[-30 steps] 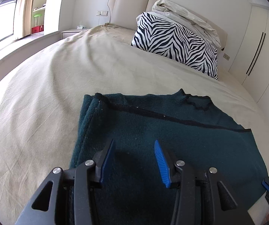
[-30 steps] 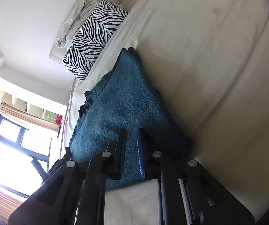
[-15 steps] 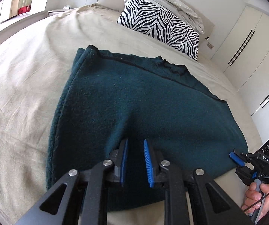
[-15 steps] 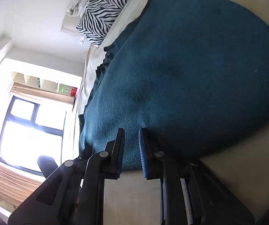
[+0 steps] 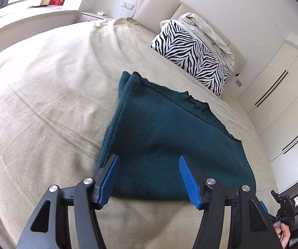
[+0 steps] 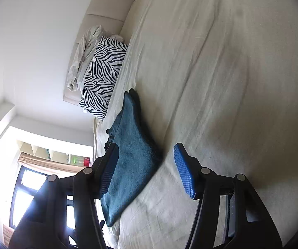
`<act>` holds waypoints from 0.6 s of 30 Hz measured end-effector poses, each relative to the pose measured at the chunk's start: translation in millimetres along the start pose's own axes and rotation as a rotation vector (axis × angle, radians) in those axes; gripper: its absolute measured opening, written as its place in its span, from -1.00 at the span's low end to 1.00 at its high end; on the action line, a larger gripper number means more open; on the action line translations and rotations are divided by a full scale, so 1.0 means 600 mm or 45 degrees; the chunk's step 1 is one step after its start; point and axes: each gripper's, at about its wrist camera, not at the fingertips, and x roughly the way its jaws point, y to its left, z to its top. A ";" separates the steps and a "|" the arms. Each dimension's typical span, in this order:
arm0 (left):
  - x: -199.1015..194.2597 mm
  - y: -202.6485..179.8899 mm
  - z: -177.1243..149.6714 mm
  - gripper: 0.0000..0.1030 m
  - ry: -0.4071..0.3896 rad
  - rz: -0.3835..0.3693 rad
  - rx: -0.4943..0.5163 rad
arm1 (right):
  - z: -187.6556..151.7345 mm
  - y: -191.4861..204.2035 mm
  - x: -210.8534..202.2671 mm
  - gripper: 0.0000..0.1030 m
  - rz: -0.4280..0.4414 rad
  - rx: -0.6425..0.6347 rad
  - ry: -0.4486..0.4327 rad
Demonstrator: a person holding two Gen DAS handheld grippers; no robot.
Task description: Fold small clothes
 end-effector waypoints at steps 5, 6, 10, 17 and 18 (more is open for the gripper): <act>0.043 -0.063 0.009 0.25 0.052 -0.056 0.069 | -0.050 0.040 0.091 0.07 -0.086 0.024 0.145; 0.054 -0.070 0.010 0.25 0.067 -0.062 0.067 | -0.057 0.038 0.109 0.07 -0.108 0.057 0.156; 0.102 -0.095 0.013 0.25 0.128 -0.076 0.074 | -0.066 0.032 0.148 0.06 -0.148 0.146 0.127; 0.173 -0.134 0.035 0.25 0.184 -0.109 0.117 | -0.033 0.030 0.190 0.07 -0.147 0.245 0.030; 0.184 -0.136 0.034 0.25 0.195 -0.106 0.118 | -0.032 0.035 0.194 0.07 -0.161 0.234 0.022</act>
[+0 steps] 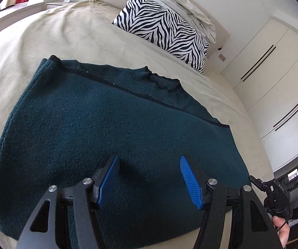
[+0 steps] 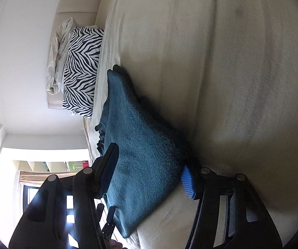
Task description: Fold small clothes
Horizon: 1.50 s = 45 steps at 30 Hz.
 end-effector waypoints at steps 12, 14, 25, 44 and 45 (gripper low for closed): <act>0.018 0.025 -0.015 0.23 -0.012 -0.078 -0.009 | 0.005 0.069 0.054 0.01 -0.078 -0.239 -0.059; 0.018 0.026 -0.017 0.23 -0.014 -0.082 -0.003 | 0.014 0.075 0.064 -0.06 -0.084 -0.266 -0.081; 0.008 0.065 -0.014 0.06 -0.020 -0.211 -0.140 | -0.019 0.193 0.098 -0.76 -0.225 -0.618 -0.129; -0.006 0.102 0.027 0.56 0.092 -0.524 -0.520 | -0.406 0.296 0.236 -0.76 -0.442 -1.920 -0.021; -0.001 0.092 0.033 0.56 0.101 -0.518 -0.497 | -0.412 0.296 0.232 -0.76 -0.439 -1.943 -0.037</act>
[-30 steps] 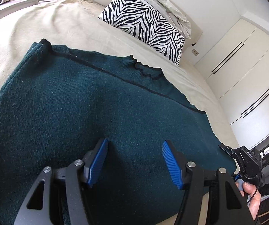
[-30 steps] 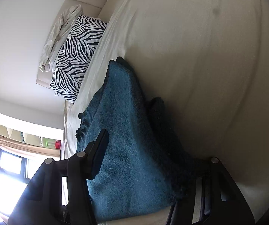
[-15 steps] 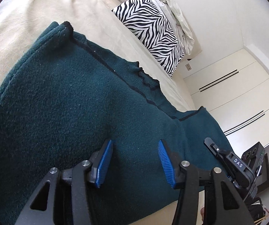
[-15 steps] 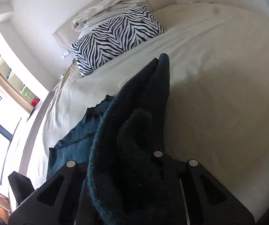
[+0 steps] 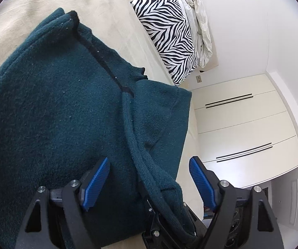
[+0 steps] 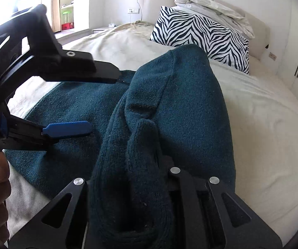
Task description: Fold small clothes
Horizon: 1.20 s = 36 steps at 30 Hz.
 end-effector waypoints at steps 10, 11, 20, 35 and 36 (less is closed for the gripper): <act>0.069 -0.028 0.033 -0.57 0.210 0.157 0.128 | -0.025 0.037 -0.035 -0.76 -0.017 -0.150 -0.081; 0.066 -0.028 0.037 -0.67 0.219 0.168 0.136 | -0.024 0.034 -0.036 -0.75 0.020 -0.131 -0.085; 0.018 -0.030 0.060 -0.75 0.178 0.186 0.247 | -0.029 0.041 -0.069 -0.62 0.194 -0.141 -0.107; -0.086 0.083 0.153 -0.69 0.097 0.361 0.253 | -0.026 0.047 -0.086 0.08 0.413 -0.097 -0.072; -0.087 0.086 0.151 -0.69 0.082 0.342 0.242 | -0.028 0.050 -0.083 0.08 0.414 -0.100 -0.066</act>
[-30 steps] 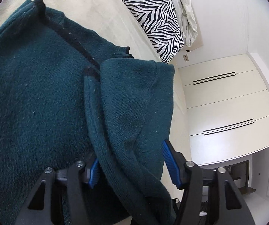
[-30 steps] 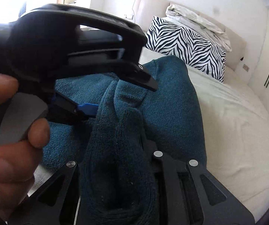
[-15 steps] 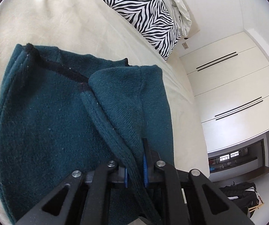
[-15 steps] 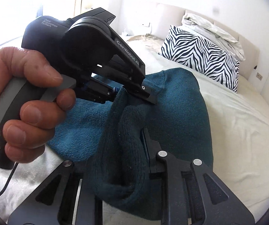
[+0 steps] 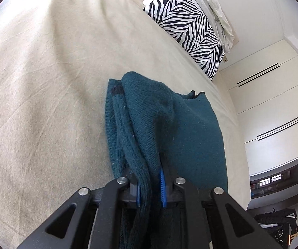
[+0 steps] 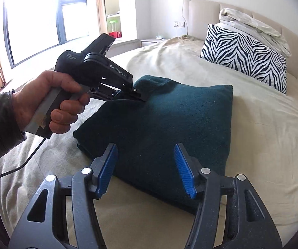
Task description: Fold small clothes
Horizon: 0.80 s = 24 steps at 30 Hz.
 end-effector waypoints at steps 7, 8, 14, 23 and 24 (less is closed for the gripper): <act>-0.044 -0.004 -0.011 0.00 -0.093 0.006 -0.009 | 0.018 -0.029 0.028 0.08 -0.037 0.081 0.003; -0.057 -0.008 -0.017 0.11 -0.128 0.065 0.007 | 0.016 -0.042 0.023 0.08 -0.037 0.135 -0.006; -0.109 -0.044 -0.093 0.17 -0.278 0.199 0.146 | -0.007 -0.126 0.014 0.08 -0.041 0.402 0.005; -0.098 -0.091 -0.177 -0.23 -0.331 0.409 0.334 | -0.032 -0.159 0.030 0.08 -0.141 0.489 0.074; -0.086 -0.089 -0.178 -0.27 -0.296 0.432 0.339 | -0.033 -0.159 0.040 0.08 -0.141 0.475 0.101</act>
